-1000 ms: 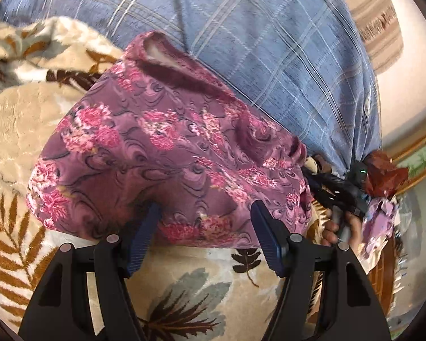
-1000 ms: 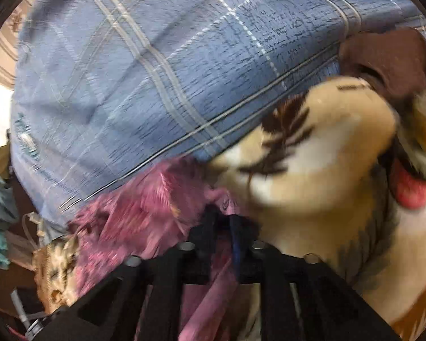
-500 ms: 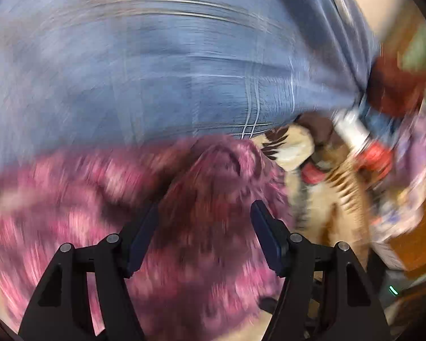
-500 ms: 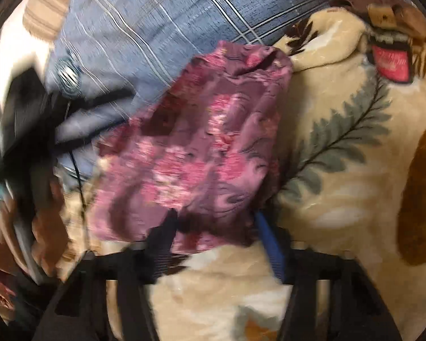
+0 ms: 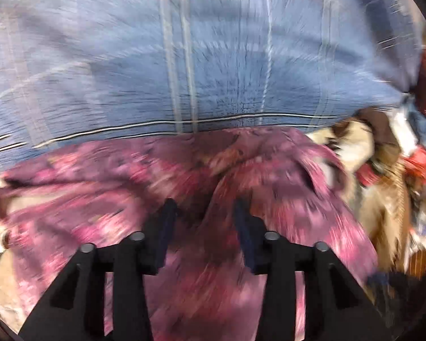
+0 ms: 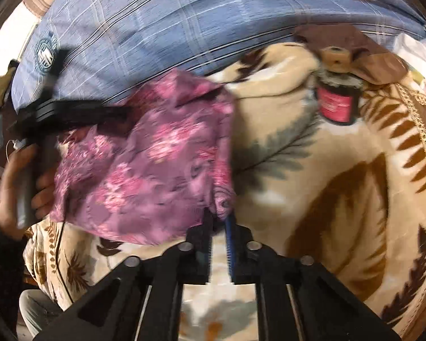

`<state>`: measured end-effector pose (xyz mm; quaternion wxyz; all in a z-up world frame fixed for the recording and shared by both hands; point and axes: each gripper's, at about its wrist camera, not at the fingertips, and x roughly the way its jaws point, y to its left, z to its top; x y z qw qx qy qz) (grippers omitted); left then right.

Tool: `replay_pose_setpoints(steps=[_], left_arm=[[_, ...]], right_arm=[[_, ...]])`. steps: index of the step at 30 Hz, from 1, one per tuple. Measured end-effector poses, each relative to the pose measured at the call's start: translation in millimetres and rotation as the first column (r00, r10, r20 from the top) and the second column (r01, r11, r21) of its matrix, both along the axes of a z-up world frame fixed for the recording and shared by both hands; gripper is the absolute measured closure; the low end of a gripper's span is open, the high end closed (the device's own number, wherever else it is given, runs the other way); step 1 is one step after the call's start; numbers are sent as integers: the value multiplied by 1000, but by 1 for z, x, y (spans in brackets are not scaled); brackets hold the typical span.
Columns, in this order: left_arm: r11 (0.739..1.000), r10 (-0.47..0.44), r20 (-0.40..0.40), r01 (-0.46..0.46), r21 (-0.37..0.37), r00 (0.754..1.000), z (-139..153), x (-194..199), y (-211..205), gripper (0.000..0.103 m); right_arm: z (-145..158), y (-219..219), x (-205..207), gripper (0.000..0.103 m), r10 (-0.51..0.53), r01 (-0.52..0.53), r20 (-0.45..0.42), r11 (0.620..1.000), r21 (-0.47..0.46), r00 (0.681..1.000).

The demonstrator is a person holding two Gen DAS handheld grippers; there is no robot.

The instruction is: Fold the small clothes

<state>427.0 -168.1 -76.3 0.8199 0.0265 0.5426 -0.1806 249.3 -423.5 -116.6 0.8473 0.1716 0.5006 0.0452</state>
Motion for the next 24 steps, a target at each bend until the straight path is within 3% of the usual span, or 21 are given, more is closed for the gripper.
replay_pose_setpoints(steps=[1, 2, 3, 4, 5, 7, 8, 9, 11, 15, 16, 17, 19, 21, 22, 24], left_arm=[[1000, 14, 17, -14, -15, 1000, 9, -11, 19, 45], [998, 43, 35, -42, -39, 998, 18, -23, 44, 42], [995, 79, 45, -76, -65, 996, 26, -37, 75, 41], [989, 118, 47, -113, -92, 992, 30, -51, 107, 37], [982, 157, 42, -151, -111, 987, 30, -63, 132, 35], [948, 272, 0, -268, -169, 962, 20, -90, 192, 35], [926, 317, -31, -316, -206, 948, 13, -103, 217, 35], [898, 363, -72, -370, -240, 929, 2, -115, 243, 35], [837, 441, -143, -464, -290, 886, -23, -134, 275, 35], [718, 517, -266, -581, -383, 814, -74, -164, 300, 35], [692, 530, -307, -613, -381, 790, -83, -168, 300, 35], [683, 515, -339, -616, -393, 787, -88, -167, 295, 35], [703, 481, -320, -577, -415, 816, -82, -168, 283, 35], [697, 471, -291, -553, -456, 833, -71, -174, 277, 35], [701, 462, -272, -535, -472, 845, -69, -177, 272, 33], [745, 421, -288, -509, -432, 860, -76, -171, 263, 31]], right_arm=[[-13, -9, 5, 93, -33, 34, -49, 999, 12, 998], [-22, -14, 3, 96, -62, 60, -83, 998, -32, 995], [-27, -19, 0, 91, -104, 94, -97, 990, -102, 990], [-26, -22, -1, 91, -122, 112, -92, 988, -103, 988], [-23, -25, -3, 90, -118, 116, -78, 993, -32, 990], [-13, -26, -9, 79, -112, 115, -31, 988, 100, 993], [-5, -23, -14, 61, -122, 120, 7, 985, 124, 993], [-1, -18, -17, 36, -121, 116, 32, 985, 129, 992], [5, -2, -28, 18, -93, 76, 96, 983, 169, 991], [3, 10, -44, 19, -112, 79, 134, 970, 230, 985], [1, 9, -46, 19, -128, 92, 138, 966, 242, 982], [-4, 11, -46, 19, -145, 109, 128, 961, 253, 981], [-20, -1, -41, 26, -169, 144, 79, 955, 259, 982], [-32, -7, -40, 50, -200, 178, 47, 940, 291, 979], [-36, -9, -37, 54, -207, 185, 39, 933, 310, 978], [-41, -7, -34, 75, -190, 169, 36, 935, 311, 981]])
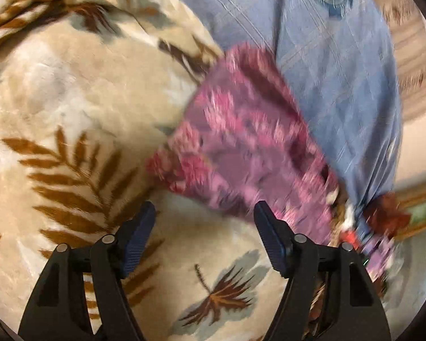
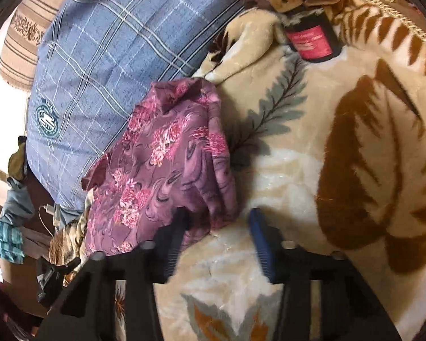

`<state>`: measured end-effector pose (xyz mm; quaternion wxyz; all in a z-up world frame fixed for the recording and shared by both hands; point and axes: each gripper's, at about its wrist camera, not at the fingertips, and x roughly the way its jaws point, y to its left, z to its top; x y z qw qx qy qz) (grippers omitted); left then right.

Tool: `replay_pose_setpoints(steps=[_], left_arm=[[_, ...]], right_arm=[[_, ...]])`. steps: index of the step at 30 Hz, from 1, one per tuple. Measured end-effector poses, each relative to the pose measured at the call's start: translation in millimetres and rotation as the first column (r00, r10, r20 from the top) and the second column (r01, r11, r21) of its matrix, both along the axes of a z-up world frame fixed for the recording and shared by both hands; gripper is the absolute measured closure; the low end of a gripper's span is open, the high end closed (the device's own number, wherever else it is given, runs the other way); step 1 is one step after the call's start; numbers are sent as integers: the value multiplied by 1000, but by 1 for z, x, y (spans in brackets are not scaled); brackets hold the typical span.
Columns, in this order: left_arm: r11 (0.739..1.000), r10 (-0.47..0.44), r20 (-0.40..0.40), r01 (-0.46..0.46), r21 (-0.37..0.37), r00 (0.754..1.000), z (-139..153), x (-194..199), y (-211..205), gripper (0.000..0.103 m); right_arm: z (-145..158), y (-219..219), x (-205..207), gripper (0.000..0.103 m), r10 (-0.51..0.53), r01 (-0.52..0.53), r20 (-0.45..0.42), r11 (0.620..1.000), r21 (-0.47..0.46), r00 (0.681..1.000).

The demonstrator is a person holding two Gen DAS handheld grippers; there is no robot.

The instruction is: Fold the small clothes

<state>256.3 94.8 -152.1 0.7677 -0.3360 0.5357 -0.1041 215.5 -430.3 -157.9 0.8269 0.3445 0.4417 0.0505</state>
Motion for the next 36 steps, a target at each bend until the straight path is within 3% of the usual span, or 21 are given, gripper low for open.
replay_pose_setpoints(steps=[2, 5, 7, 9, 11, 13, 16, 17, 19, 20, 21, 26, 29, 32, 34, 36], left_arm=[[998, 6, -47, -8, -56, 999, -15, 3, 1, 31], [989, 63, -10, -64, -134, 998, -16, 1, 14, 31], [983, 86, -4, -86, -161, 996, -20, 4, 21, 31], [978, 101, 2, -99, -186, 995, -23, 6, 21, 31], [983, 92, 14, -88, -161, 996, -20, 6, 14, 31], [988, 82, 25, -78, -133, 996, -17, 6, 13, 31], [991, 81, 31, -77, -108, 996, -16, 6, 12, 31], [992, 80, 33, -76, -99, 996, -15, 6, 12, 31], [994, 77, 36, -74, -85, 996, -15, 7, 9, 31], [994, 79, 38, -75, -82, 996, -14, 7, 9, 31], [993, 82, 37, -78, -86, 996, -14, 7, 9, 31], [979, 66, 10, -63, -192, 998, -18, 12, 7, 31], [972, 62, -26, -66, -224, 998, -23, 28, 7, 31], [957, 113, -69, -127, -261, 991, -24, 39, 18, 31], [967, 117, -67, -129, -218, 991, -20, 49, 18, 36], [968, 105, -83, -121, -220, 991, -23, 54, 14, 64]], right_arm=[[3, 7, 1, 89, 22, -22, -5, 999, -36, 1000], [24, 1, -8, 101, -27, 29, 27, 997, -67, 999], [34, -3, -12, 101, -52, 57, 41, 988, -145, 998], [22, -4, -7, 103, -47, 43, -17, 986, -163, 999], [10, -4, -8, 103, -27, 22, -51, 994, -103, 998], [20, -8, -16, 96, -62, 58, -31, 990, -129, 998], [40, -14, -28, 94, -105, 103, 2, 976, -190, 994], [41, -15, -31, 87, -100, 101, 18, 984, -148, 995], [38, -11, -29, 53, -44, 44, 52, 999, -6, 998], [34, -6, -25, 28, -18, 14, 70, 998, 58, 997], [29, -1, -22, 23, -12, 5, 76, 996, 89, 997], [-3, 10, 7, 26, -5, 5, 2, 974, 226, 1000], [-6, 2, 13, 28, -25, 15, 28, 954, 299, 999], [-16, -7, 19, 28, -42, 29, 28, 928, 372, 999], [-26, -11, 24, 43, -54, 52, -8, 916, 398, 999], [-23, -12, 27, 74, -53, 54, -13, 929, 367, 999]])
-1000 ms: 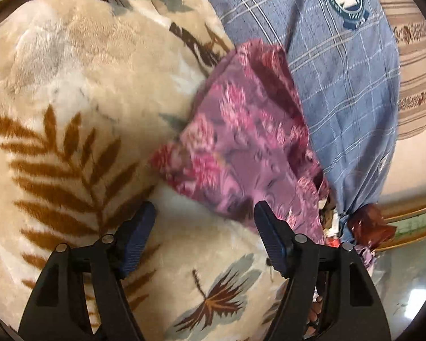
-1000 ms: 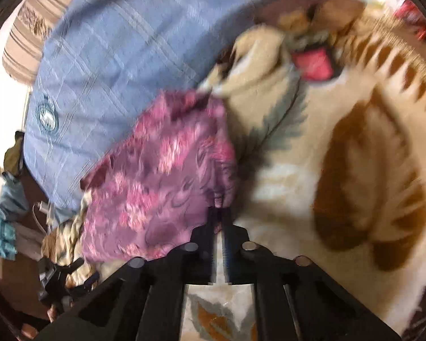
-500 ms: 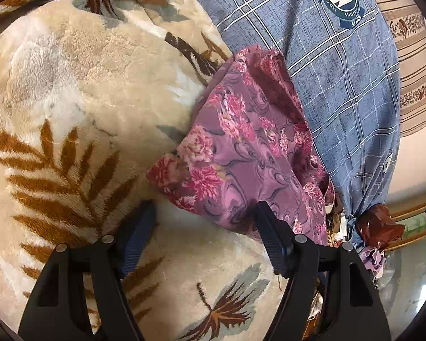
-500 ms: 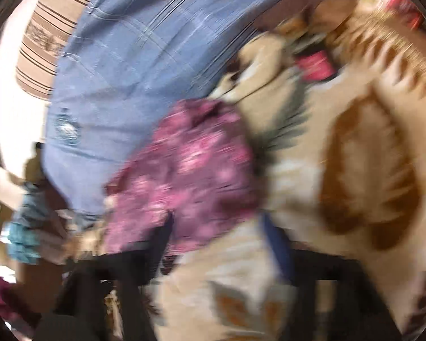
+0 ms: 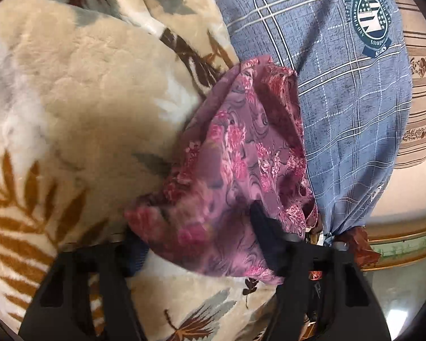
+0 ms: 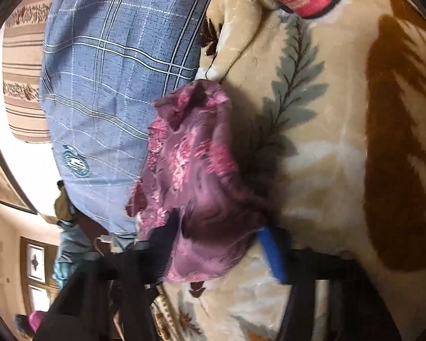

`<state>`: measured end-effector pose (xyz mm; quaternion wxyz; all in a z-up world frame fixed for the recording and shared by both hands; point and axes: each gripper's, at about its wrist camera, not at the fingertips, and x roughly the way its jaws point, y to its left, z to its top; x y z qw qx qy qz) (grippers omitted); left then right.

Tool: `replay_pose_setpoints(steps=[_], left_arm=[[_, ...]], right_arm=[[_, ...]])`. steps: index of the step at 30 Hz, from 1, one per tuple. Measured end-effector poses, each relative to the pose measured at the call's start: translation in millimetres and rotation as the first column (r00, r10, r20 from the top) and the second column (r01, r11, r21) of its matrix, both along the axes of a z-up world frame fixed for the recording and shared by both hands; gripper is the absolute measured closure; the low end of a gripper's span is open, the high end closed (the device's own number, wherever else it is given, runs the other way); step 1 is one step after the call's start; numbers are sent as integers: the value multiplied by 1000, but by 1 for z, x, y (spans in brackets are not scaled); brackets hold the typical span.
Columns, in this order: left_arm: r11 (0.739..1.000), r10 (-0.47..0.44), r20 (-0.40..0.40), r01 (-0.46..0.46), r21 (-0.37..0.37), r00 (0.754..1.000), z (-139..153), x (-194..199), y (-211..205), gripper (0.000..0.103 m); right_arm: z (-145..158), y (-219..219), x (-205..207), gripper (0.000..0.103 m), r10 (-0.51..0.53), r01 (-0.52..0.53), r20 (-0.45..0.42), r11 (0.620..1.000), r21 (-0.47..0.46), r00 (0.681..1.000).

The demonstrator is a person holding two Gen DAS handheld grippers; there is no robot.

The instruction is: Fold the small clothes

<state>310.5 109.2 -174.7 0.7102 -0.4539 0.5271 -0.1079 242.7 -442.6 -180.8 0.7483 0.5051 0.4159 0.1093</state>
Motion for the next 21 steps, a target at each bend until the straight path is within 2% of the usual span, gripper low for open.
replay_pose_setpoints(steps=[1, 2, 3, 5, 8, 10, 13, 15, 16, 17, 19, 21], left_arm=[[1000, -5, -13, 5, -13, 1000, -3, 1, -1, 88], [999, -5, -21, 4, -38, 1000, -6, 1, 0, 92], [999, 4, -20, -5, -51, 1000, -5, 1, 4, 94], [999, 24, 6, -23, -43, 1000, 7, -2, 15, 97], [1000, 10, 60, -8, -22, 998, 44, -21, 24, 97], [1000, -5, 80, 6, -8, 997, 68, -49, 31, 98], [1000, -20, 119, 19, 8, 993, 94, -111, 52, 97], [999, -12, 94, 8, 47, 996, 85, -149, 60, 97], [996, -19, 41, 15, 87, 999, 68, -165, 60, 97], [994, -17, -21, 20, 106, 1000, 45, -175, 60, 97], [998, 19, -105, -13, 63, 994, 4, -189, 62, 96], [998, 51, -59, -49, 36, 997, -8, -196, 67, 91]], right_arm=[[1, 0, 1, 83, -3, 3, 9, 1000, -10, 1000], [0, 1, 3, 89, 2, -2, 8, 1000, -28, 1000], [0, 2, 3, 93, 5, -5, 8, 999, -43, 1000], [9, 3, -1, 95, 24, -22, 25, 998, -60, 999], [41, 5, -17, 96, 52, -45, 54, 991, -130, 997], [64, 13, -38, 96, 93, -81, 56, 979, -187, 994], [94, 31, -102, 96, 138, -112, 89, 961, -251, 986], [95, 44, -142, 96, 161, -130, 89, 951, -282, 983], [87, 49, -159, 96, 170, -144, 66, 947, -287, 983], [67, 57, -173, 95, 177, -168, 2, 940, -297, 984], [31, 63, -180, 94, 174, -201, -113, 929, -311, 978], [4, 59, -189, 83, 128, -173, -182, 950, -258, 975]])
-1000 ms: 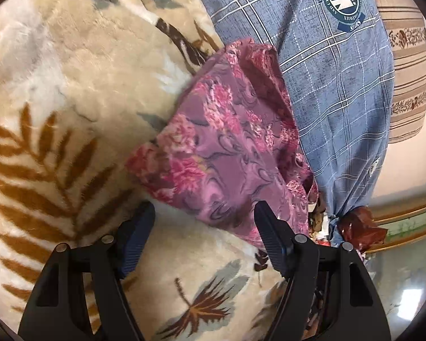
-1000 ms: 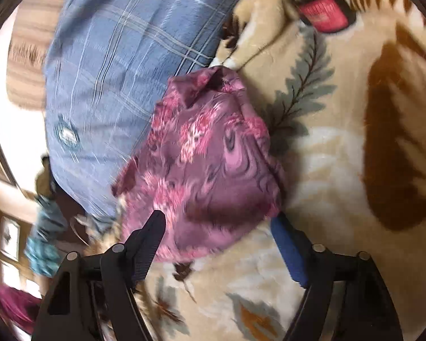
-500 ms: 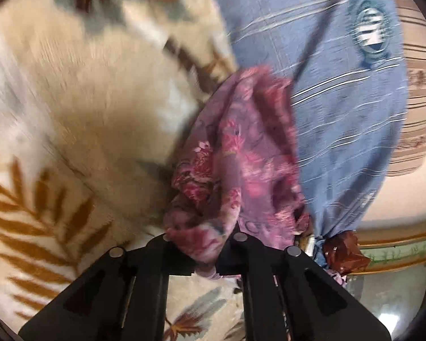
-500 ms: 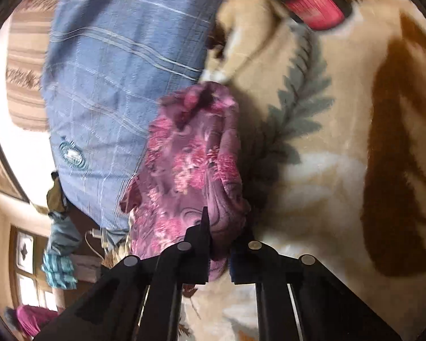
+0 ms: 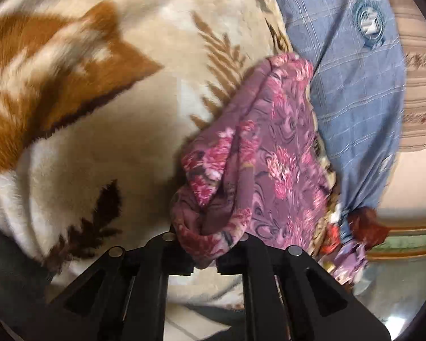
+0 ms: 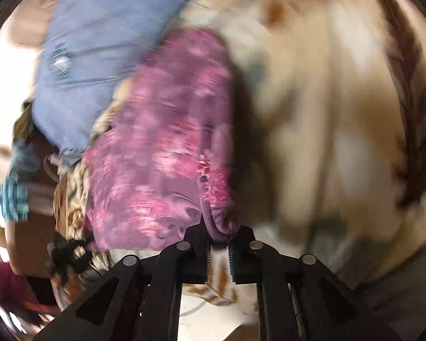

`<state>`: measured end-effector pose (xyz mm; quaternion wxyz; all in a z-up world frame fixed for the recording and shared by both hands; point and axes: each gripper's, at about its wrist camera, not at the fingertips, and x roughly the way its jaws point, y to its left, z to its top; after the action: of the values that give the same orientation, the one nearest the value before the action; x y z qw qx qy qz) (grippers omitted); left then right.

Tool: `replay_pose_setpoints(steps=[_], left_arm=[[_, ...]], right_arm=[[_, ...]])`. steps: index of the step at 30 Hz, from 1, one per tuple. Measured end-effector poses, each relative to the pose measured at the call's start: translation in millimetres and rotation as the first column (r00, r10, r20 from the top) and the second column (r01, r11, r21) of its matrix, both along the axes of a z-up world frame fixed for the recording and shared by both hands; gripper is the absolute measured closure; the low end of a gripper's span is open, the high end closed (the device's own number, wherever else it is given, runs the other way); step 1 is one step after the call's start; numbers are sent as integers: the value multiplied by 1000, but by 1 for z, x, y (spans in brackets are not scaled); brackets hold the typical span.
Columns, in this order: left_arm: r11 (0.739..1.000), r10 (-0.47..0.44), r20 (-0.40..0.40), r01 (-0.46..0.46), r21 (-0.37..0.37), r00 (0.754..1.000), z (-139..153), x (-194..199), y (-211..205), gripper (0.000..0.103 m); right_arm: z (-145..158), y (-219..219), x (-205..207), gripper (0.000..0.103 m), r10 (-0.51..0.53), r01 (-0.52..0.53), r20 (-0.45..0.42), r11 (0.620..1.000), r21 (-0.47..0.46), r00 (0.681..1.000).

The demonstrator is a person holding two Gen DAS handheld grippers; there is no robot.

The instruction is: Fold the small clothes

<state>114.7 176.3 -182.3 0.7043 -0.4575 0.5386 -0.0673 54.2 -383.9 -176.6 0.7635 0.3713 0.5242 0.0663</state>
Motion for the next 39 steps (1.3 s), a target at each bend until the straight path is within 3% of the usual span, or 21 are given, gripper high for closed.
replay_pose_setpoints(steps=[1, 2, 3, 5, 7, 10, 15, 18, 23, 25, 26, 27, 29, 31, 34, 36, 39], left_arm=[[999, 10, 16, -11, 34, 1000, 2, -2, 1, 80], [997, 35, 27, -37, 73, 999, 7, -7, 2, 73], [994, 43, 42, -47, 96, 998, 10, -10, 2, 70], [987, 29, 54, -37, 153, 998, 17, -13, 1, 57], [981, 37, 67, -49, 189, 997, 22, -18, 3, 57], [988, 40, 79, -51, 145, 996, 22, -19, 2, 57], [988, 17, 60, -26, 154, 998, 13, -25, -4, 54], [985, 15, 90, -30, 172, 996, 16, -24, -8, 54], [983, 51, 104, -69, 170, 993, 11, -20, -10, 54], [979, 30, 124, -54, 195, 992, 16, -18, -14, 62], [978, 15, 136, -43, 202, 991, 18, -17, -17, 91], [973, -12, 160, -26, 231, 987, 24, -17, -23, 96], [943, -50, 210, -23, 333, 976, 40, -20, -35, 96], [894, -119, 267, -13, 447, 956, 60, -25, -54, 96], [792, -237, 308, 0, 610, 921, 78, -33, -85, 96], [748, -296, 323, 8, 663, 899, 84, -38, -99, 97], [710, -351, 342, 9, 705, 872, 90, -41, -114, 97]], right_arm=[[1, -3, -4, 79, -21, 21, -2, 1000, -6, 1000], [10, -4, -8, 65, -32, 33, 22, 999, -41, 999], [23, -3, -14, 44, -33, 39, 56, 993, -110, 998], [54, 4, -24, 34, -33, 66, 130, 965, -255, 991], [78, 20, -28, 34, 14, 46, 196, 953, -301, 981], [102, 66, -18, 34, 153, -64, 278, 951, -304, 948], [109, 165, 13, 33, 402, -345, 336, 913, -217, 852], [105, 226, 45, 33, 523, -484, 305, 852, -199, 796], [96, 280, 88, 26, 638, -609, 213, 770, -189, 740], [90, 297, 110, 25, 673, -651, 167, 739, -170, 720], [88, 306, 119, 24, 686, -667, 140, 728, -162, 714], [84, 313, 128, 24, 700, -683, 112, 713, -159, 705], [78, 331, 146, 24, 723, -708, 50, 686, -170, 689], [71, 347, 164, 24, 740, -732, -17, 662, -162, 673], [58, 366, 191, 24, 742, -755, -141, 642, -131, 655], [60, 378, 205, 24, 759, -775, -159, 619, -128, 632], [60, 401, 216, 24, 795, -820, -201, 552, -152, 572]])
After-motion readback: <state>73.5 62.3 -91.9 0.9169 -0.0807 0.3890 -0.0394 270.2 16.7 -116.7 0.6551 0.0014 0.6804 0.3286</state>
